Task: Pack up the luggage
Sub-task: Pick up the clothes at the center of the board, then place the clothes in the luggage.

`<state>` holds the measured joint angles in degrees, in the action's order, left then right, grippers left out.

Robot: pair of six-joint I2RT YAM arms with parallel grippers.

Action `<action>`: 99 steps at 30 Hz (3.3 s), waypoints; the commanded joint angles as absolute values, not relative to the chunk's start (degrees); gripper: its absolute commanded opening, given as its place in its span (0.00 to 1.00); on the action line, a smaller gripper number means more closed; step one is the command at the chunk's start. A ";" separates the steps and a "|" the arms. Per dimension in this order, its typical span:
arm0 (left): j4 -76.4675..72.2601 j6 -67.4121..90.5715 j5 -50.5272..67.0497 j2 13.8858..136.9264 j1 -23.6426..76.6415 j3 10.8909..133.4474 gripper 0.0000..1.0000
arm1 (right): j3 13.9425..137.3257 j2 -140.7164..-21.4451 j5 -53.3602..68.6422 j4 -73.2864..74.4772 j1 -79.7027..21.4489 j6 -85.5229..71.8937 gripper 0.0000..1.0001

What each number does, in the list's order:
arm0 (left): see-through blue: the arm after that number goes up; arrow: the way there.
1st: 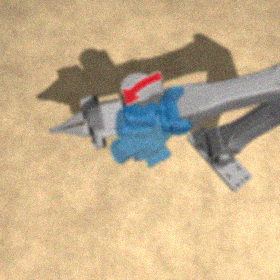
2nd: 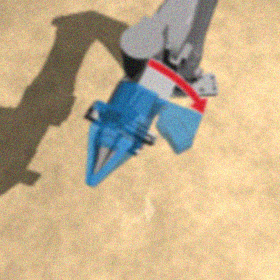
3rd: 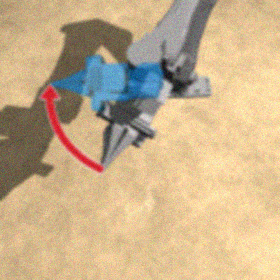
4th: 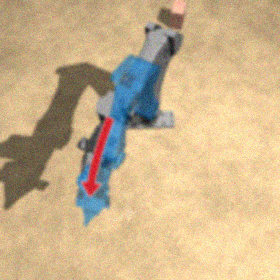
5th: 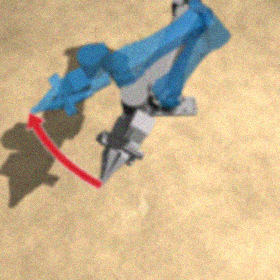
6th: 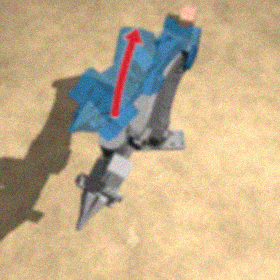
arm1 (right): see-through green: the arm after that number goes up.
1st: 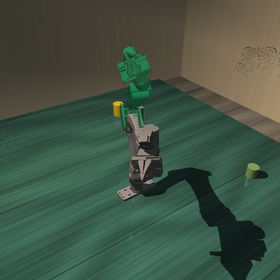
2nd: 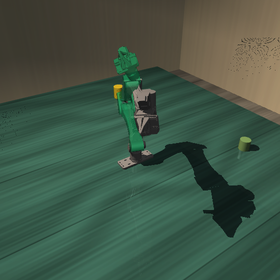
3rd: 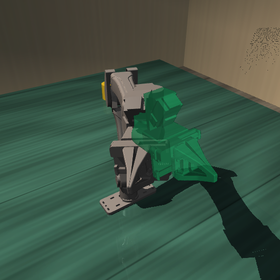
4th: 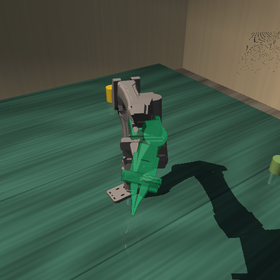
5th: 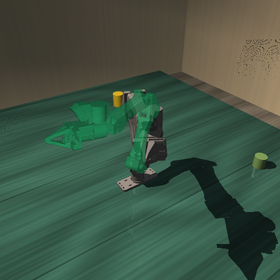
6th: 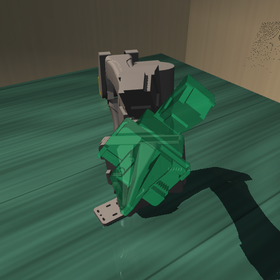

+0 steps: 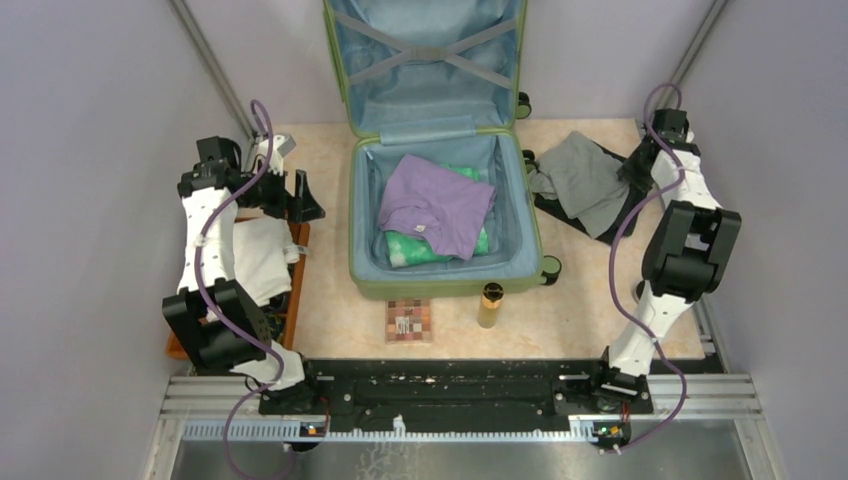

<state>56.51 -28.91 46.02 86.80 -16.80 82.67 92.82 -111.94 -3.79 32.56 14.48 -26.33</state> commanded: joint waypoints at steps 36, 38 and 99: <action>54.26 -30.35 46.49 86.94 -16.68 82.72 0.98 | 99.14 -107.65 -1.07 30.19 11.38 -25.49 0.00; 54.56 -30.32 46.62 86.88 -16.68 83.22 0.98 | 99.09 -105.08 -1.03 29.98 10.09 -25.26 0.00; 39.30 -13.83 40.55 106.21 13.71 92.65 0.98 | 85.28 -101.10 -8.13 26.27 -26.70 -30.26 0.09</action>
<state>45.89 -20.47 39.92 103.48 12.43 90.15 88.47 -105.19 -7.05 29.17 -27.66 -31.07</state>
